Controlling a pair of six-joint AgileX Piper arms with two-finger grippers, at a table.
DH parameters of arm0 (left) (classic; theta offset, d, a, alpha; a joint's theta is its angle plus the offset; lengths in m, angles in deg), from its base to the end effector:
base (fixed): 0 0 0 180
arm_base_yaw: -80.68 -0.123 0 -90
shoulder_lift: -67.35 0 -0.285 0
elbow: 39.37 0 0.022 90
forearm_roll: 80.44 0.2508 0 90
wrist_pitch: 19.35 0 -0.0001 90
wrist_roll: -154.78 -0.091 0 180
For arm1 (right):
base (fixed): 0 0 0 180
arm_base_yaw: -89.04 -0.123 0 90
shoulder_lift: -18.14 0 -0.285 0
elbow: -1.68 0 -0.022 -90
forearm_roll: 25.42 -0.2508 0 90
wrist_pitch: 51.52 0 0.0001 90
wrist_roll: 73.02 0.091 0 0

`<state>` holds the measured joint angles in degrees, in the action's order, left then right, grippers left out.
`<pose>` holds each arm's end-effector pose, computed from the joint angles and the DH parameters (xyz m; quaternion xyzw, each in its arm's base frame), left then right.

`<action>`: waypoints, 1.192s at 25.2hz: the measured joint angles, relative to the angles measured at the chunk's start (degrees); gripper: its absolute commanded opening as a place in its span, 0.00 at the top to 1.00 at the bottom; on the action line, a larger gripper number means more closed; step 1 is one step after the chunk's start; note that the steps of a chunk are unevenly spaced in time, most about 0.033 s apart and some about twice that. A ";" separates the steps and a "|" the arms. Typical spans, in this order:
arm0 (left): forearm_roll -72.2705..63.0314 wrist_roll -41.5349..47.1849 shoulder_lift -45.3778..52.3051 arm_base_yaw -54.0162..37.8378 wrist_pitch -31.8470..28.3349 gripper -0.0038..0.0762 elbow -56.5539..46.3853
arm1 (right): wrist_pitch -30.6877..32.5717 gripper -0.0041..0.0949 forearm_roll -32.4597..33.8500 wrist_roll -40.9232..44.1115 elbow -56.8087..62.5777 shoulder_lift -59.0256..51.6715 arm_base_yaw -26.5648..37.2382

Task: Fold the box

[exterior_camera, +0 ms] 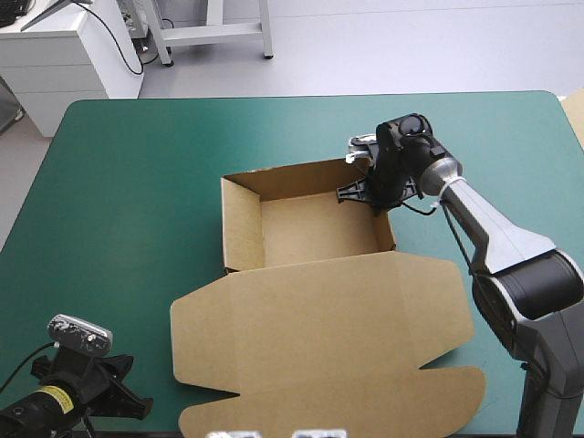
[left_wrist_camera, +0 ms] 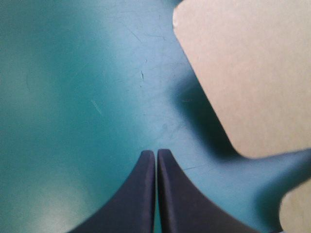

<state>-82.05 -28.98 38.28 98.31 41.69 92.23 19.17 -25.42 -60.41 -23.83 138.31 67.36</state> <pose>0.0481 -0.0176 0.2692 0.1716 0.9192 -0.0566 0.3499 0.3883 0.1544 0.2829 -0.0784 0.9887 0.0376 0.1218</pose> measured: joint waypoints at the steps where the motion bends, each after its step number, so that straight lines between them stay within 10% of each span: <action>1: -0.42 0.00 0.02 0.00 -0.06 0.96 -0.52 | 0.00 0.98 0.69 -0.05 0.00 -1.34 2.49; 15: -1.18 0.00 0.02 0.00 -0.17 0.96 -0.64 | 0.18 0.98 2.56 -9.02 -0.05 -9.26 43.92; 23: -1.23 0.00 0.02 0.00 -0.19 0.96 -0.64 | 0.43 0.97 4.80 -10.22 -0.05 -8.49 54.78; 30: -1.23 0.00 0.02 0.00 -0.19 0.96 -0.64 | 0.52 0.68 6.69 -10.00 0.05 -8.10 56.40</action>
<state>-83.28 -28.98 38.31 98.31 41.49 91.59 19.69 -18.72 -70.41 -23.78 130.20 123.76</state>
